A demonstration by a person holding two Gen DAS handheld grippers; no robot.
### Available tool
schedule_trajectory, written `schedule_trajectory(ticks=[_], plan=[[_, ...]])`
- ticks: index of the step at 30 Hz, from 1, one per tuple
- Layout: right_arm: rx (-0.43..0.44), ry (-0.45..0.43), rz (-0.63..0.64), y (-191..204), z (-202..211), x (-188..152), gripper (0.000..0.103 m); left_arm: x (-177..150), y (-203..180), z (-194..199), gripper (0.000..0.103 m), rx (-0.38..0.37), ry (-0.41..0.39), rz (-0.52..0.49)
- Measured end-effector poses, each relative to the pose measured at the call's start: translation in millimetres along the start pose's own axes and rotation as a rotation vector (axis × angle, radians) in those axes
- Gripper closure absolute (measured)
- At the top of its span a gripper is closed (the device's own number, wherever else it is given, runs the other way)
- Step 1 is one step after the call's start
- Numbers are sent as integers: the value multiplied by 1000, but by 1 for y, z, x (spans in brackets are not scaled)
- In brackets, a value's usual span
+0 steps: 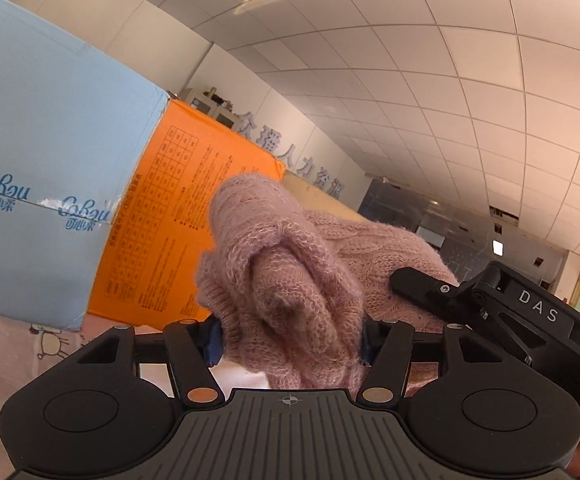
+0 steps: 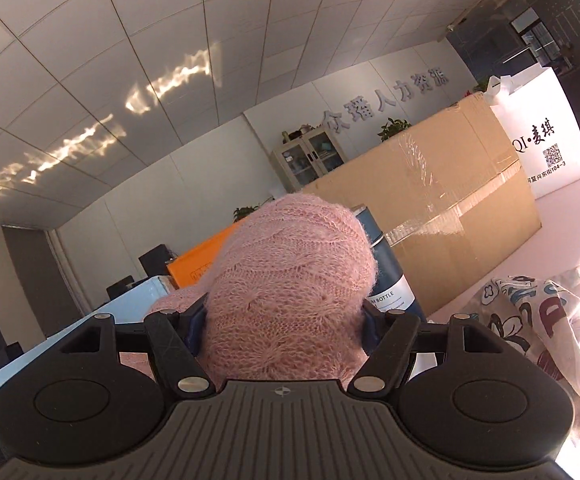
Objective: Fold clothes
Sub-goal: 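Lift the pink sweater bundle with both grippers and carry it toward the white cloth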
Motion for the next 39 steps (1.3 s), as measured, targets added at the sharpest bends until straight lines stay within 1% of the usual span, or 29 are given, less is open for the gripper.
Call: schedule_trajectory(ticks=[2, 4, 6, 8, 10, 11, 13, 14, 15, 17, 18, 19, 20, 21, 22, 24, 26, 27, 29, 32, 33, 36, 39], plan=[[-24, -8, -12, -17, -9, -3, 36, -16, 2, -16, 45, -9, 23, 35], [-47, -17, -25, -34, -18, -7, 36, -31, 3, -29, 45, -42, 51, 85], [-71, -25, -37, -51, -27, -10, 36, -41, 5, -35, 45, -62, 73, 83], [-103, -19, -21, -57, -34, -16, 36, -49, 8, -39, 45, -69, 94, 69], [-137, -9, 3, -61, -41, -23, 36, -51, 13, -37, 44, -43, 103, 49], [-154, -4, 15, -63, -45, -27, 36, -50, 18, -35, 38, -16, 97, 39], [-212, 26, 59, -68, -49, -34, 36, -49, 28, -30, 34, 35, 85, 20], [-239, 41, 75, -70, -51, -38, 36, -47, 32, -30, 30, 59, 76, 16], [-261, 54, 83, -73, -53, -42, 36, -46, 35, -30, 22, 83, 68, 12], [-295, 73, 88, -78, -56, -47, 34, -44, 43, -29, 16, 126, 55, 6], [-309, 79, 89, -81, -58, -49, 34, -45, 45, -30, 16, 135, 68, 9], [-325, 90, 86, -85, -59, -51, 31, -47, 47, -32, 16, 141, 91, 11], [-340, 103, 82, -88, -61, -52, 24, -50, 49, -36, 16, 139, 116, 14], [-356, 117, 78, -92, -63, -54, 20, -52, 50, -39, 15, 137, 137, 16], [-374, 132, 73, -97, -65, -56, 14, -53, 50, -40, 14, 132, 147, 18], [-405, 163, 55, -105, -70, -60, 9, -56, 51, -42, 10, 125, 165, 22], [-408, 172, 22, -112, -72, -61, 4, -58, 51, -42, 8, 126, 175, 25], [-401, 171, 5, -114, -72, -60, 4, -59, 52, -43, 8, 126, 179, 28], [-373, 116, -37, -113, -64, -54, 4, -60, 53, -43, 7, 126, 183, 32], [-385, 19, -15, -108, -53, -44, 3, -60, 52, -44, 6, 123, 183, 30], [-395, 2, -4, -107, -52, -43, 3, -60, 52, -45, 5, 124, 185, 28], [-417, 1, 14, -107, -53, -45, 3, -61, 52, -45, 5, 125, 192, 28], [-451, 19, 33, -110, -56, -46, 2, -62, 52, -46, 2, 120, 201, 29]])
Point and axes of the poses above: each gripper's, at about its wrist camera, not at the fingertips, and z roughly against the way its jaws point, y to its left, x to its top, the point moved 6 cm from there along -z, roughly the way its jaws point, and after that the axes turned 9 degrees about -z, right-handed, at the moved point
